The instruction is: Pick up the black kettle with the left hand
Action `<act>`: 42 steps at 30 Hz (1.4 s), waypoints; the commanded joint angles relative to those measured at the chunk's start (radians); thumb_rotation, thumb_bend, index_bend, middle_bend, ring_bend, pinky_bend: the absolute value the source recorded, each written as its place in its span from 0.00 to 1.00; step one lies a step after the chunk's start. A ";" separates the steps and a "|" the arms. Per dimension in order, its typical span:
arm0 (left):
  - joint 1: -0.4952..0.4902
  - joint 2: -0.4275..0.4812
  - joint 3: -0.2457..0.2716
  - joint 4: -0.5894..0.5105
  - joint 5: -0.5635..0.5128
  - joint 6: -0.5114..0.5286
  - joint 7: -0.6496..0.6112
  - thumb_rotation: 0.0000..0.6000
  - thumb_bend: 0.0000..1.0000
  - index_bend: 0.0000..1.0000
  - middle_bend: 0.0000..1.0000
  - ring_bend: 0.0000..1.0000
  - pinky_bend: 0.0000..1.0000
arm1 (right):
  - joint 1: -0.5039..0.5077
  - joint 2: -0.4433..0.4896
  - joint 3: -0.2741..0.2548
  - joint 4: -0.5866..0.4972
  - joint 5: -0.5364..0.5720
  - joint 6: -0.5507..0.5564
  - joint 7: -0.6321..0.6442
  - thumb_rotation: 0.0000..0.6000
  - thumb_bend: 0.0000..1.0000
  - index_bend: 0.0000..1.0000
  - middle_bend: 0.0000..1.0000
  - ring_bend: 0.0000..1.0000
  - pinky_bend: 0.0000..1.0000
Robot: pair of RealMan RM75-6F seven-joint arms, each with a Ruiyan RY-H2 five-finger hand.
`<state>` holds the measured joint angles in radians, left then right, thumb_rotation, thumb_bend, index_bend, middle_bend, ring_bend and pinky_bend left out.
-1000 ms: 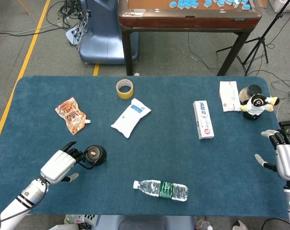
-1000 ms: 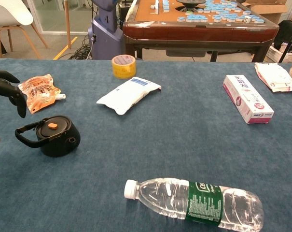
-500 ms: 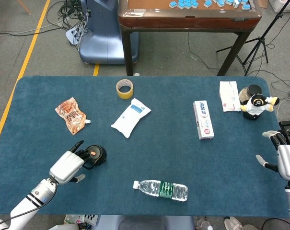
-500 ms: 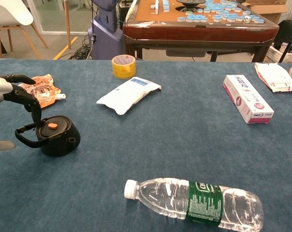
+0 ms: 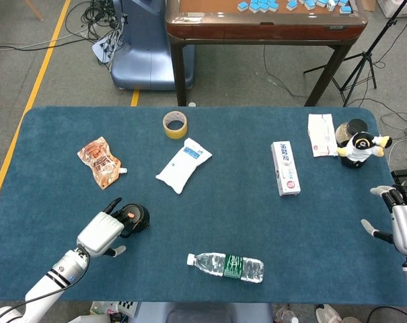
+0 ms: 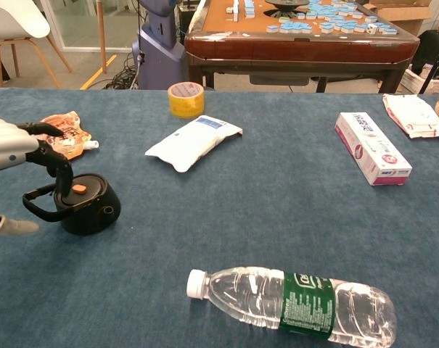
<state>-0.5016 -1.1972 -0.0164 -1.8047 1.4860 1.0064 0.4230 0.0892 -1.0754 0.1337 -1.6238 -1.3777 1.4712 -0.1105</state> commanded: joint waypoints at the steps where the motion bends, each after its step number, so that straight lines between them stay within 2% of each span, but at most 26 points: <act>1: -0.002 -0.006 0.001 0.008 -0.017 -0.001 0.017 0.87 0.20 0.42 0.39 0.31 0.00 | 0.003 0.007 -0.003 -0.007 -0.001 -0.010 0.004 1.00 0.18 0.30 0.28 0.16 0.13; 5: 0.001 -0.007 0.004 0.014 -0.042 0.002 0.036 0.85 0.20 0.42 0.39 0.31 0.00 | 0.011 0.021 0.001 -0.025 -0.006 -0.017 0.004 1.00 0.18 0.30 0.28 0.14 0.12; 11: 0.004 -0.006 0.010 0.018 -0.060 0.010 0.044 0.82 0.20 0.43 0.40 0.31 0.00 | 0.028 0.039 0.028 -0.067 0.010 -0.017 -0.018 1.00 0.06 0.30 0.28 0.14 0.12; 18: 0.005 -0.015 0.018 0.029 -0.072 0.014 0.042 0.80 0.20 0.45 0.41 0.31 0.00 | 0.040 0.043 0.033 -0.084 0.030 -0.030 -0.056 1.00 0.06 0.30 0.28 0.14 0.11; 22: 0.005 -0.017 0.017 0.026 -0.078 0.019 0.036 0.69 0.20 0.44 0.41 0.31 0.00 | 0.042 0.045 0.035 -0.087 0.041 -0.034 -0.063 1.00 0.06 0.30 0.28 0.14 0.11; 24: 0.004 -0.021 0.013 0.025 -0.077 0.027 0.034 0.67 0.20 0.44 0.41 0.31 0.00 | 0.044 0.047 0.036 -0.087 0.045 -0.036 -0.063 1.00 0.06 0.30 0.28 0.14 0.11; 42: -0.019 -0.070 0.013 0.021 -0.091 0.029 0.106 0.62 0.20 0.43 0.41 0.31 0.00 | 0.034 0.062 0.022 -0.076 0.060 -0.044 -0.040 1.00 0.06 0.30 0.28 0.14 0.11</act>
<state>-0.5188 -1.2634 -0.0038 -1.7861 1.3980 1.0353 0.5244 0.1229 -1.0139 0.1562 -1.6996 -1.3172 1.4271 -0.1505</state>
